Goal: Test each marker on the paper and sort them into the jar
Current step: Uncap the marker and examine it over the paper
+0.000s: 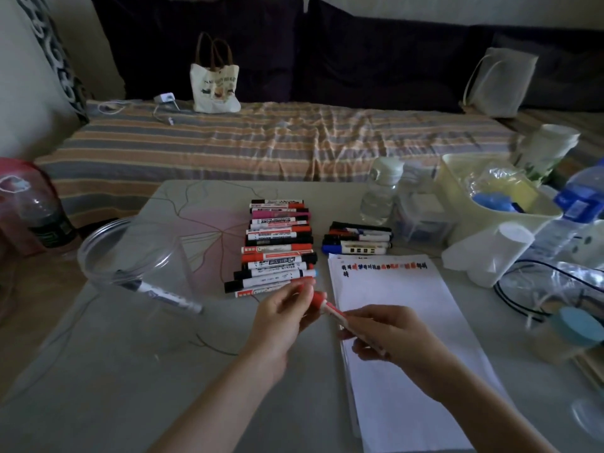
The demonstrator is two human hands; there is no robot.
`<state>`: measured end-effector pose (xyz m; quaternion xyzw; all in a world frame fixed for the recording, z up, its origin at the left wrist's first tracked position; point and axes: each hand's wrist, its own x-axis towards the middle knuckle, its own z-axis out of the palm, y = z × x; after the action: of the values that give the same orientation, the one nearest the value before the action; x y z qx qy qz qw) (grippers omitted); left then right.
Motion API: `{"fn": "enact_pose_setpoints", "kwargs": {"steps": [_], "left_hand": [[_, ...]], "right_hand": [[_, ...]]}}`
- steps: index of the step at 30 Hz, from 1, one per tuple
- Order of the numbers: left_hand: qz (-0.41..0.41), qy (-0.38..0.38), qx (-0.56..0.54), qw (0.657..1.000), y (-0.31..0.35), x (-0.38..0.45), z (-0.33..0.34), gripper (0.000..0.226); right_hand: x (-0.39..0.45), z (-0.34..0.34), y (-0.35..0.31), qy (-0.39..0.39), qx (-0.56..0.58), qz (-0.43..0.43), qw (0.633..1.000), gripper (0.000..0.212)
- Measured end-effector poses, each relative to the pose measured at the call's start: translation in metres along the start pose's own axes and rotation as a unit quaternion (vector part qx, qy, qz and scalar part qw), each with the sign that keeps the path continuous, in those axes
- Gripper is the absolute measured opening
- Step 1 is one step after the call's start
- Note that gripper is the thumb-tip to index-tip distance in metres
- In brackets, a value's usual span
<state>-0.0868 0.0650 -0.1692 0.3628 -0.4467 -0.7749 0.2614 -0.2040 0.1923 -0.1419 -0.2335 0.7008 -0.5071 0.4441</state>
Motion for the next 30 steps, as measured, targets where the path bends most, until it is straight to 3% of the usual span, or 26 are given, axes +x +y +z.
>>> {"fn": "enact_pose_setpoints", "kwargs": {"steps": [3,5,7,10,12,13,15,17,18,23,26,28,30], "left_hand": [[0.000,-0.034,0.066,0.997,-0.009,-0.001,0.009,0.020],[-0.022,-0.053,0.002,0.998,-0.010,-0.003,0.016,0.021],[-0.036,-0.025,-0.051,0.998,-0.012,-0.001,0.022,0.020],[-0.050,0.048,-0.098,0.993,-0.005,0.016,0.015,0.017],[-0.018,0.089,-0.134,0.987,0.007,0.031,-0.002,0.022],[0.018,0.095,-0.112,0.989,0.011,0.035,-0.008,0.023],[0.110,0.056,0.068,0.990,0.010,0.030,-0.007,0.015],[0.198,0.000,0.284,0.938,-0.002,0.024,0.002,0.010],[0.233,-0.022,0.343,0.910,-0.011,0.025,0.004,0.011],[0.313,-0.067,0.507,0.800,-0.041,0.058,0.002,0.023],[0.334,-0.085,0.563,0.751,-0.045,0.069,0.005,0.027],[0.334,-0.093,0.588,0.731,-0.046,0.074,0.005,0.032],[0.323,-0.093,0.603,0.724,-0.048,0.075,0.005,0.042]], "right_hand": [[0.005,0.002,0.006,-0.004,-0.058,0.007,0.998,0.025],[0.009,0.006,0.009,0.000,-0.073,-0.007,0.997,0.030],[0.011,0.008,0.013,0.042,-0.161,-0.094,0.982,0.034],[0.008,0.005,0.027,0.133,-0.336,-0.291,0.886,0.033],[0.004,-0.005,0.036,0.183,-0.370,-0.340,0.845,0.013],[0.004,-0.011,0.038,0.201,-0.361,-0.323,0.851,0.008],[0.005,-0.018,0.036,0.202,-0.317,-0.254,0.891,0.014],[0.008,-0.016,0.032,0.171,-0.284,-0.209,0.920,0.025],[0.011,-0.014,0.032,0.155,-0.273,-0.208,0.926,0.029],[0.029,-0.024,0.035,0.192,-0.224,-0.250,0.922,0.037],[0.039,-0.036,0.017,0.180,-0.001,-0.217,0.959,0.049],[0.046,-0.047,0.005,0.156,0.166,-0.186,0.956,0.050],[0.056,-0.053,0.001,0.176,0.147,-0.178,0.957,0.035]]}}
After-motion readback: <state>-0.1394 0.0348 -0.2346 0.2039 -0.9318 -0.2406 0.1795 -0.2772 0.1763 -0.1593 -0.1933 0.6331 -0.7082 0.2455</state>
